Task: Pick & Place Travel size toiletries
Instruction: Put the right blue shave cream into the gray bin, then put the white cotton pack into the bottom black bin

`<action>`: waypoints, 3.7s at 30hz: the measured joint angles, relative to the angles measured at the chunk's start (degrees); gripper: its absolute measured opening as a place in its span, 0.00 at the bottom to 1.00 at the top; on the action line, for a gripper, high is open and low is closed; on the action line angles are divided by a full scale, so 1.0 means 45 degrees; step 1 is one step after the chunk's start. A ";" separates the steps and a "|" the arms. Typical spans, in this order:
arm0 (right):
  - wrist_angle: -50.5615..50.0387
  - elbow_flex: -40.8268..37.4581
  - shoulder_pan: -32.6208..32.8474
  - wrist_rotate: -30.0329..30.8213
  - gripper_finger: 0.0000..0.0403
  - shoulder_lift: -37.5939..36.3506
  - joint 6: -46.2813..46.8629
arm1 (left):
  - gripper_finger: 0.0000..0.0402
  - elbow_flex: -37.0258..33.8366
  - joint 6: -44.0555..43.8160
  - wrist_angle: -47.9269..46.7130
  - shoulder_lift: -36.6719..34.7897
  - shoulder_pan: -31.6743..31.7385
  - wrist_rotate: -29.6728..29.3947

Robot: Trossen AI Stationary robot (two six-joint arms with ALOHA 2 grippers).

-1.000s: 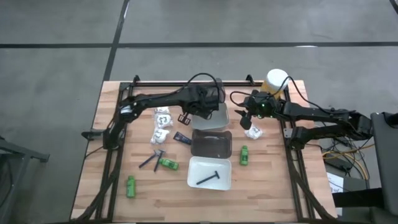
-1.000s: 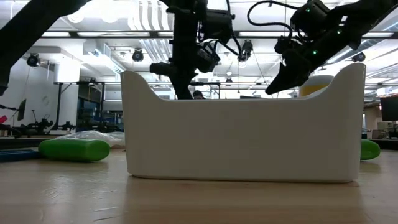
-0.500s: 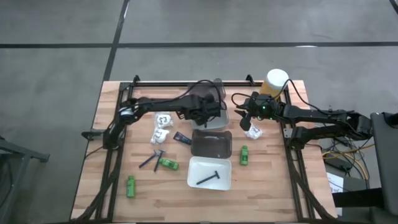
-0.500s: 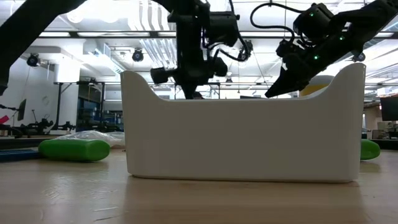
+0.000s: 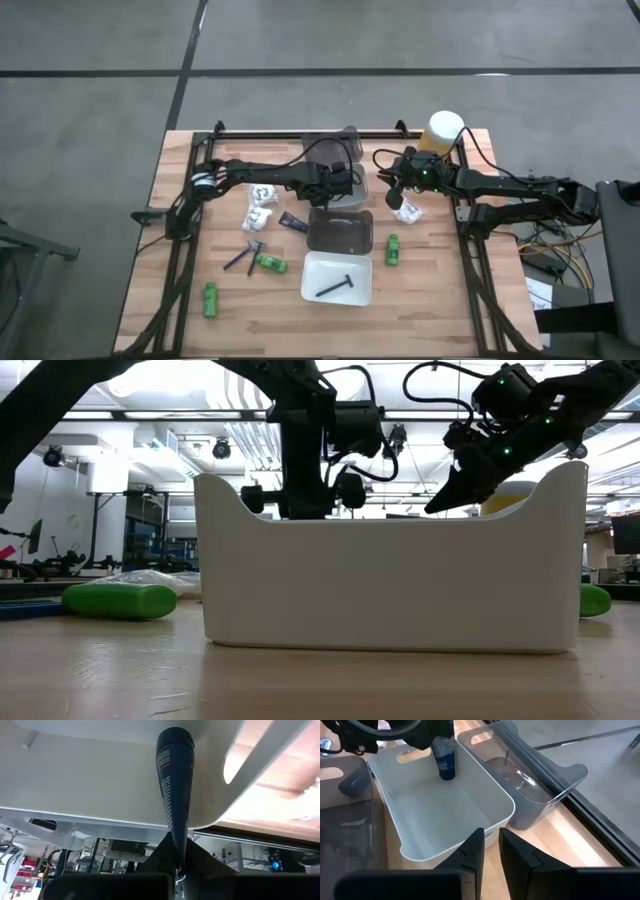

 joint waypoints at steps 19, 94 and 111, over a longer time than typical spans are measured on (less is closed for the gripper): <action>0.0063 0.0015 -0.0010 0.0000 0.22 0.0000 -0.0162 | 0.05 -0.0802 -0.0517 0.0041 -0.0010 -0.0019 -0.0080; -0.0889 0.0015 0.0000 -0.1123 0.37 -0.0515 0.1599 | 0.19 -1.5093 -1.5128 1.0450 -1.6920 -0.0005 0.7894; -0.1919 0.0015 0.0000 -0.1506 0.24 -0.0672 0.3141 | 0.19 -2.0482 -2.0316 1.3865 -2.2850 0.0000 1.0532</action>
